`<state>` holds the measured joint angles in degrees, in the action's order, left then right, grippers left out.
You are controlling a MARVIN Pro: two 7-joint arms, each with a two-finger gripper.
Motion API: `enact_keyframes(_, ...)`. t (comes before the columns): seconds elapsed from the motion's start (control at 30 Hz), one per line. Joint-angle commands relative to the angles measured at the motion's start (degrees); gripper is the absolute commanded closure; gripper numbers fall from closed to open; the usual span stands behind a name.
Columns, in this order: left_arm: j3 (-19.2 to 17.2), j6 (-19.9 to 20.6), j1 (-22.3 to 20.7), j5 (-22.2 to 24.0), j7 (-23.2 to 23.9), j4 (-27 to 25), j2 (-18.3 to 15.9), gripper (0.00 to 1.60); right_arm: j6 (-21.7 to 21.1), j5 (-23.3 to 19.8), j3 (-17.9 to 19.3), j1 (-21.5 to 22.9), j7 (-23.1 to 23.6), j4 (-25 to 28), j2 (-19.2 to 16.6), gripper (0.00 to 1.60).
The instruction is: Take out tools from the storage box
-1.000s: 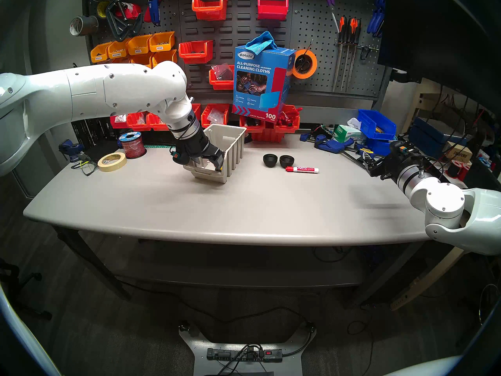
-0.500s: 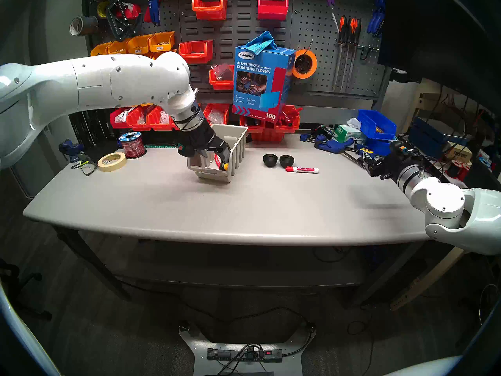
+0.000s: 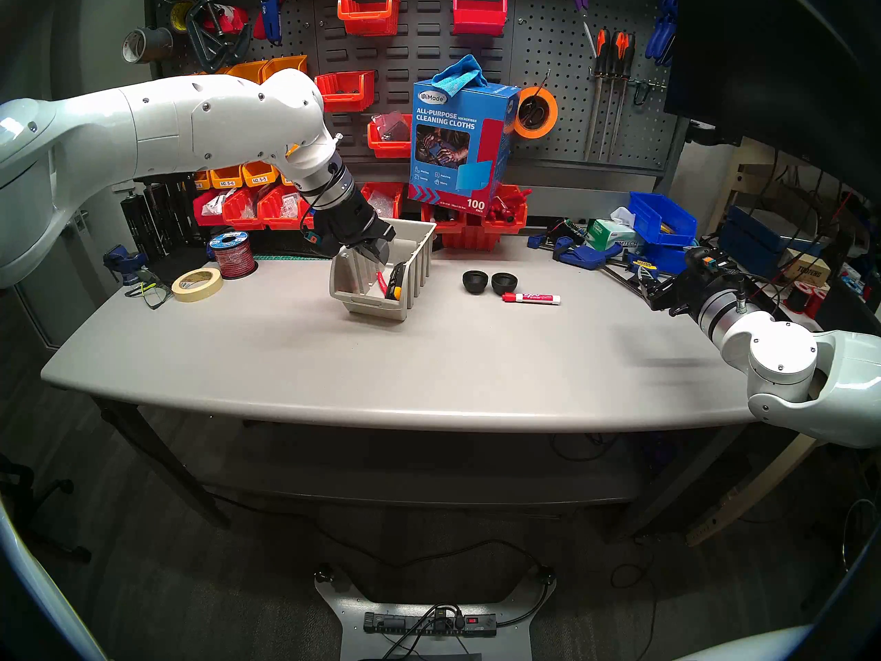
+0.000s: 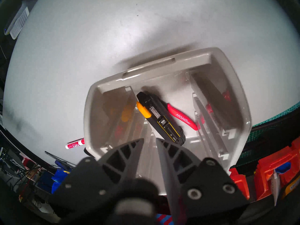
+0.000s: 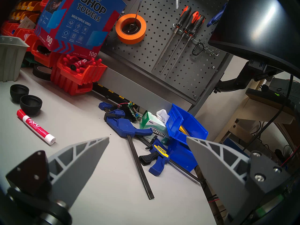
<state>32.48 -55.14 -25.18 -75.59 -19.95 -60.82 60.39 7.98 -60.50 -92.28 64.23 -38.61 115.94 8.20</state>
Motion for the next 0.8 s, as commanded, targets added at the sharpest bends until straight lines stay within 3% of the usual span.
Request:
enact_keyframes(0.0, 1.08, 0.14, 0.11, -2.68, -3.63, 2.57, 2.46, 0.88, 0.19, -0.08, 0.49, 0.86, -0.22, -0.15, 0.08, 0.0)
enact_keyframes(0.13, 2.13, 0.14, 1.1, -4.21, -5.89, 3.76, 3.96, 0.51, 0.25, -0.09, 0.44, 0.88, -0.24, -0.15, 0.12, 0.0)
enact_keyframes(0.33, 3.45, 0.14, 2.37, -6.32, -9.41, 5.97, 5.88, 0.4, 0.34, -0.11, 0.38, 0.92, -0.26, -0.16, 0.17, 0.0)
enact_keyframes(0.57, 4.47, 0.88, 3.61, -8.5, -14.13, 9.27, 7.67, 0.6, 0.43, -0.13, 0.29, 0.99, -0.3, -0.16, 0.23, 0.0)
enact_keyframes(0.77, 5.07, 2.02, 4.76, -10.11, -17.87, 11.85, 8.67, 0.51, 0.5, -0.16, 0.21, 1.06, -0.33, -0.16, 0.28, 0.0)
